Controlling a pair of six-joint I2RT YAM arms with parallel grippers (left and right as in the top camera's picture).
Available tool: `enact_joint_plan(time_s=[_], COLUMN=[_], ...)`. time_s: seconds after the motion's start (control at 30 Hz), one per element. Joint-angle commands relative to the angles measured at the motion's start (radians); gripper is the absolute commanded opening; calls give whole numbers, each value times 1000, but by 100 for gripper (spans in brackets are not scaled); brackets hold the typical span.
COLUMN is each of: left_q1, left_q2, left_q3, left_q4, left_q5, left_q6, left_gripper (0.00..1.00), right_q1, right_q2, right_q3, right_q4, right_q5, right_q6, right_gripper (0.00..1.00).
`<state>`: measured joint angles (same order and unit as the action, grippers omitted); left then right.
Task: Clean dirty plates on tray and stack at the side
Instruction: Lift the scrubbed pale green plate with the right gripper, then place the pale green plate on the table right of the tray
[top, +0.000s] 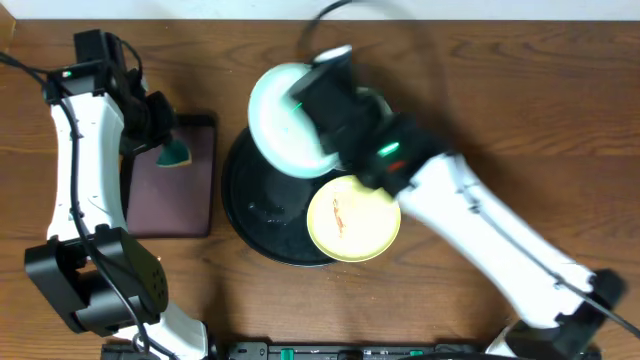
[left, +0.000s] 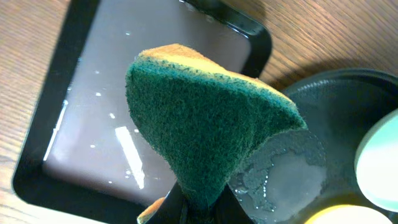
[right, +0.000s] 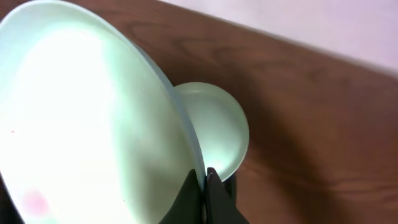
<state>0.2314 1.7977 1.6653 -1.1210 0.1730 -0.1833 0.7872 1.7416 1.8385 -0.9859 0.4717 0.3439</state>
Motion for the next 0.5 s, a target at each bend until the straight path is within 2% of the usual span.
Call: enact_joint_plan(time_s=[0.0, 0.17, 0.3, 0.47], left_q1=[-42, -93, -117, -138], left_q2=[2, 2, 2, 2], left_q3=[-8, -8, -8, -8], left_q4=[-3, -3, -3, -4], left_q5=[-9, -10, -10, -10], left_q6=[-6, -6, -5, -6], left_gripper=[7, 7, 7, 7], right_q1=[-178, -423, -588, -726], right_q2=[-29, -29, -29, -29], right_q3=[14, 14, 8, -59], right_q4=[-26, -113, -226, -294], right_q5=[-421, -665, -610, -524], right_q6=[26, 30, 30, 26], right_gripper=[1, 1, 1, 1])
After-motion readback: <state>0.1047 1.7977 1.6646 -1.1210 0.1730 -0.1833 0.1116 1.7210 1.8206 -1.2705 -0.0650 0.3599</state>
